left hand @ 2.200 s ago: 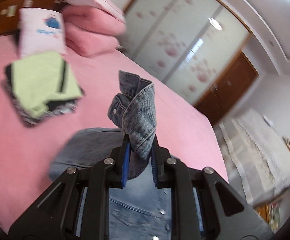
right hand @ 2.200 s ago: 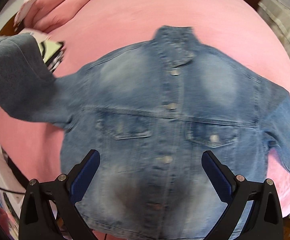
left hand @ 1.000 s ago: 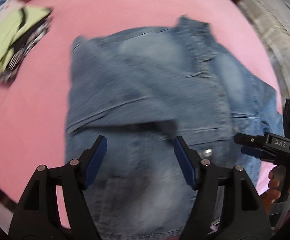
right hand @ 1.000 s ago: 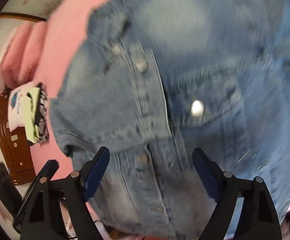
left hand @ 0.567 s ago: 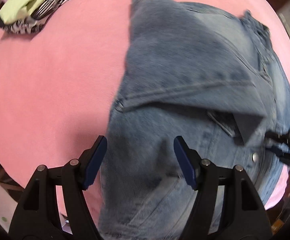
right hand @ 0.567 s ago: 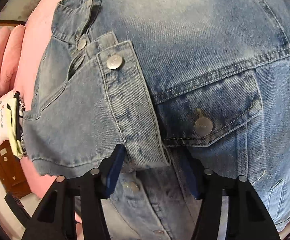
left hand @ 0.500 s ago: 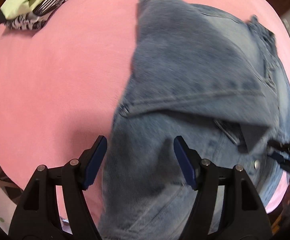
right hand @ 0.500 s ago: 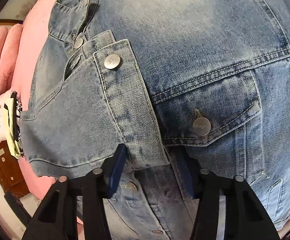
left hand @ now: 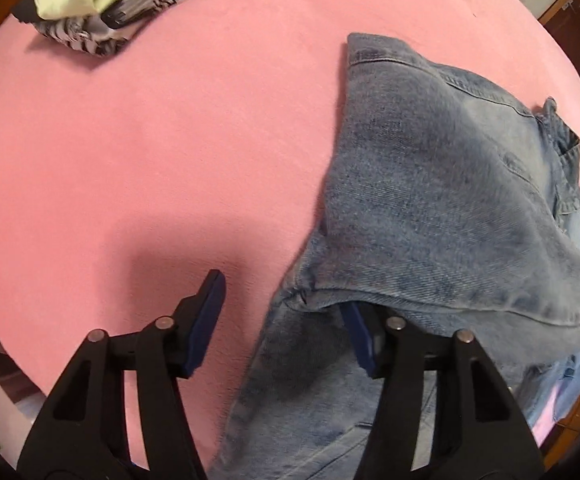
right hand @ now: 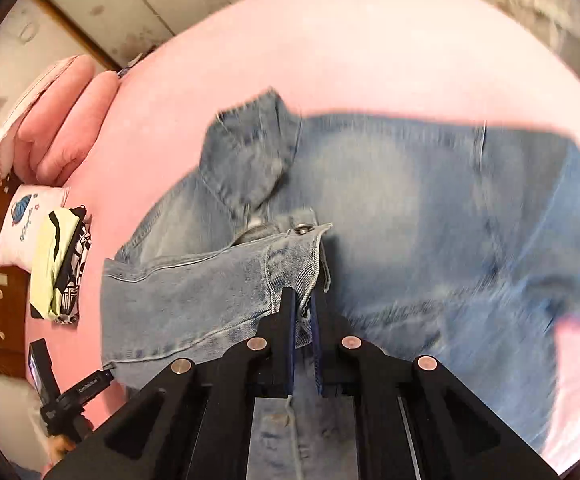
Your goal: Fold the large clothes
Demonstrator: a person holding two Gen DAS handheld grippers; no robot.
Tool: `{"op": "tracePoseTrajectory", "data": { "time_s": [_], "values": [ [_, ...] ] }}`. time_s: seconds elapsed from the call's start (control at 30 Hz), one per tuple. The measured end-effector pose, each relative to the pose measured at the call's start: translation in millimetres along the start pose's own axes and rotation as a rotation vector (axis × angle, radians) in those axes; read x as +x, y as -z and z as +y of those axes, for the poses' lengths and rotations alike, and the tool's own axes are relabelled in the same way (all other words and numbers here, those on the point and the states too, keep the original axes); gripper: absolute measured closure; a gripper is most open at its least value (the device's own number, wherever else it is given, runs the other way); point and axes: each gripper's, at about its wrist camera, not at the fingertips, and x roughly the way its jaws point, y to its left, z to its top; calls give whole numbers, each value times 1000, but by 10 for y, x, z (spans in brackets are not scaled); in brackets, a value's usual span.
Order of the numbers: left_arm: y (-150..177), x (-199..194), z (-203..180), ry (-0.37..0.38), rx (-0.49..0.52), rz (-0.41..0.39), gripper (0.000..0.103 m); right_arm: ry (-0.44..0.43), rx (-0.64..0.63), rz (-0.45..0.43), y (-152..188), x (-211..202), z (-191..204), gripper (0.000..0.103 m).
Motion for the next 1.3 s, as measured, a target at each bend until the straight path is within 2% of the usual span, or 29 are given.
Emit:
{"op": "tracePoseTrajectory", "data": {
  "time_s": [0.03,0.07,0.13,0.2,0.33,0.53,0.57,0.63,0.67,0.7,0.8,0.87,1.0,1.2,1.3],
  "values": [
    [13,12,-5,-2,14,3,61,22,-3,-17,-36,-14,-10,99],
    [25,29,-18,-8,30,13,66,44,-9,-24,-68,-32,-39,103],
    [34,44,-85,-26,58,12,74,129,-8,-62,-91,-84,-118,103],
    [42,44,-113,-42,68,10,76,121,53,-43,-100,-108,-334,103],
    [0,43,-105,-60,73,25,76,36,170,104,27,61,-686,103],
    [-80,-46,-180,-79,126,63,76,-83,314,328,296,454,-803,101],
    [-84,-66,-163,-80,135,71,76,-106,344,361,348,531,-804,98],
    [-74,-95,-185,-93,139,79,76,-121,385,395,426,614,-802,84],
    [-99,-4,-319,-98,134,81,76,-141,416,423,473,677,-791,72],
    [-77,6,-316,-96,127,82,76,-155,436,435,510,710,-778,66],
    [-21,24,-235,-85,96,95,76,-199,492,464,598,834,-719,66],
    [-4,51,-172,-81,84,104,76,-196,519,477,626,901,-701,66],
    [-28,77,-90,-81,85,103,76,-214,580,461,650,1012,-664,66],
    [35,59,-68,-87,86,102,76,-176,518,400,587,1052,-498,66],
    [101,82,-72,-83,78,102,76,-159,531,385,609,1106,-519,66]
  ]
}}
